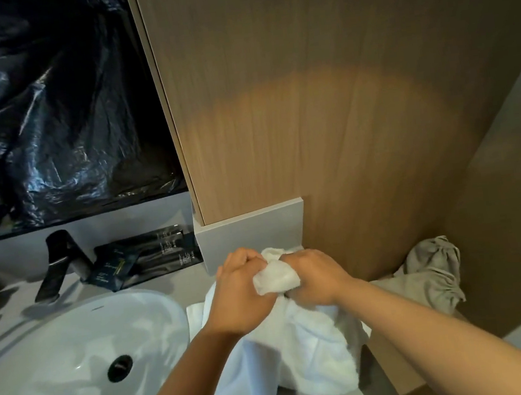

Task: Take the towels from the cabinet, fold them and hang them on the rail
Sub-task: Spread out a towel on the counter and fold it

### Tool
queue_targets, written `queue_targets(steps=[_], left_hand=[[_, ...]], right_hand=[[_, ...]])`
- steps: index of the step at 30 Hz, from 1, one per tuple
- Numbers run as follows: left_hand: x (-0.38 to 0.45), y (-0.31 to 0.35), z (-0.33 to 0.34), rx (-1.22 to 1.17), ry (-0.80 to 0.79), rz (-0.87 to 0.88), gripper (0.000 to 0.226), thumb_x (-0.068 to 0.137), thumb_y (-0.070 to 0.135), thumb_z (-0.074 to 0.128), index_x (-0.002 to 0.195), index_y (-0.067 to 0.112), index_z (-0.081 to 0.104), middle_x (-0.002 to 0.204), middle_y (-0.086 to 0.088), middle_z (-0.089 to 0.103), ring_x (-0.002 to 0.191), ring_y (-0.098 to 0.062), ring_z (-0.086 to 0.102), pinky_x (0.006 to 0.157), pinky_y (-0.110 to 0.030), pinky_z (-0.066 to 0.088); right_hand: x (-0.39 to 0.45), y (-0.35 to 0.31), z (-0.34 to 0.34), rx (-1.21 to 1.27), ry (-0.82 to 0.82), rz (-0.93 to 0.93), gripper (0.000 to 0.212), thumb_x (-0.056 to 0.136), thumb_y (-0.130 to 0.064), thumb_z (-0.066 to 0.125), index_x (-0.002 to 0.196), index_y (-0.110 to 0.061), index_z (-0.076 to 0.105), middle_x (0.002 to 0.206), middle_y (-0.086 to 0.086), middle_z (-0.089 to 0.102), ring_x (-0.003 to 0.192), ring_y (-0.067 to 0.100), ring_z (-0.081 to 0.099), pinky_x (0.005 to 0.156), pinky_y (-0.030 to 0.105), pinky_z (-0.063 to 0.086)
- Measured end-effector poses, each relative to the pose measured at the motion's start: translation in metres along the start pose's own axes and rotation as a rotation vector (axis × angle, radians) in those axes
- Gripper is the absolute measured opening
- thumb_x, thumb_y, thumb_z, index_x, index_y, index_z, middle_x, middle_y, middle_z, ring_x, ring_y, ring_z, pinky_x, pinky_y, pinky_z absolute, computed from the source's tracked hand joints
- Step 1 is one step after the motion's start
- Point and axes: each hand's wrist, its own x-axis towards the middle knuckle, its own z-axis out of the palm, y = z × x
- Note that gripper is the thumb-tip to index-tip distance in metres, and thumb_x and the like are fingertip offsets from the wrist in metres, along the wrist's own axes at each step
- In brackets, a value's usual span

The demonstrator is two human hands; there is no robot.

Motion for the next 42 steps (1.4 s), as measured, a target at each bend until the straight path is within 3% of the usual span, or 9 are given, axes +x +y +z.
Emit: queue_targets(steps=[6, 12, 14, 18, 25, 31, 34, 37, 42], left_hand=[[-0.001, 0.011, -0.014, -0.246, 0.236, -0.019, 0.059, 0.073, 0.015, 0.078, 0.123, 0.030, 0.051, 0.129, 0.021, 0.048, 0.122, 0.004, 0.045, 0.101, -0.010, 0.035], [0.020, 0.008, -0.019, -0.303, 0.164, -0.150, 0.110, 0.065, 0.040, 0.087, 0.152, 0.025, 0.021, 0.152, 0.008, 0.035, 0.140, -0.013, 0.036, 0.112, -0.038, 0.039], [0.034, 0.016, -0.023, -0.377, 0.150, -0.193, 0.083, 0.072, 0.029, 0.085, 0.140, 0.025, 0.037, 0.131, 0.013, 0.054, 0.122, -0.009, 0.053, 0.094, -0.016, 0.046], [0.052, 0.027, -0.032, -0.432, 0.254, -0.352, 0.014, 0.088, 0.016, 0.069, 0.100, 0.012, 0.061, 0.083, 0.007, 0.062, 0.080, -0.019, 0.060, 0.051, -0.009, 0.038], [0.076, 0.074, -0.048, -0.609, 0.165, -0.221, 0.012, 0.091, 0.012, 0.063, 0.102, 0.016, 0.064, 0.089, 0.013, 0.064, 0.077, -0.004, 0.058, 0.058, -0.013, 0.046], [0.063, 0.070, -0.041, -0.715, -0.192, -0.222, 0.022, 0.087, 0.015, 0.073, 0.104, 0.023, 0.061, 0.098, 0.006, 0.068, 0.087, -0.008, 0.065, 0.067, -0.015, 0.051], [0.044, 0.041, -0.012, -0.468, -0.336, -0.138, 0.067, 0.075, 0.039, 0.082, 0.130, 0.044, 0.043, 0.128, 0.018, 0.057, 0.114, 0.003, 0.055, 0.094, -0.023, 0.051], [0.023, -0.010, 0.022, 0.041, -0.421, -0.121, 0.120, 0.063, 0.073, 0.073, 0.149, 0.048, -0.007, 0.164, 0.013, 0.005, 0.150, -0.016, 0.010, 0.122, -0.049, 0.016], [-0.005, -0.073, 0.036, 0.395, -0.390, -0.253, 0.117, 0.069, 0.081, 0.059, 0.150, 0.041, -0.016, 0.163, 0.004, -0.011, 0.150, -0.027, 0.005, 0.120, -0.052, 0.016]], right_hand=[[0.020, -0.015, -0.050, 0.205, 0.459, -0.096, 0.019, 0.071, -0.015, 0.075, 0.074, -0.014, 0.056, 0.077, 0.002, 0.056, 0.071, 0.028, 0.058, 0.058, 0.037, 0.044], [0.021, -0.039, -0.148, 0.403, 0.796, -0.233, 0.020, 0.074, -0.036, 0.072, 0.085, -0.025, 0.060, 0.081, -0.021, 0.053, 0.075, -0.010, 0.053, 0.066, 0.005, 0.036], [0.016, -0.045, -0.168, 0.370, 0.844, -0.260, 0.022, 0.075, -0.034, 0.073, 0.091, -0.025, 0.062, 0.086, -0.024, 0.054, 0.080, -0.008, 0.054, 0.071, 0.004, 0.037], [0.008, -0.043, -0.190, 0.119, 0.740, -0.167, 0.031, 0.079, -0.016, 0.073, 0.107, -0.022, 0.062, 0.100, -0.005, 0.057, 0.090, 0.014, 0.056, 0.072, 0.033, 0.049], [0.002, -0.026, -0.151, 0.145, 0.213, -0.085, 0.111, 0.074, -0.040, 0.078, 0.153, -0.045, 0.002, 0.161, -0.013, 0.015, 0.148, 0.016, 0.020, 0.113, 0.051, 0.035], [-0.029, -0.010, -0.121, 0.391, 0.384, 0.142, 0.058, 0.083, -0.042, 0.071, 0.127, -0.056, 0.035, 0.129, -0.023, 0.050, 0.120, 0.009, 0.052, 0.097, 0.033, 0.046], [-0.041, 0.006, -0.131, 0.243, 0.462, 0.282, 0.051, 0.087, -0.045, 0.067, 0.133, -0.035, 0.047, 0.129, -0.009, 0.058, 0.114, 0.018, 0.057, 0.090, 0.035, 0.046], [-0.054, 0.023, -0.153, 0.119, 0.546, 0.379, 0.048, 0.091, -0.047, 0.062, 0.134, -0.031, 0.048, 0.131, -0.005, 0.058, 0.113, 0.022, 0.057, 0.083, 0.031, 0.040], [-0.080, 0.046, -0.165, -0.161, 0.539, 0.471, 0.050, 0.089, -0.049, 0.059, 0.134, -0.030, 0.046, 0.124, 0.002, 0.058, 0.107, 0.029, 0.058, 0.076, 0.034, 0.042]])
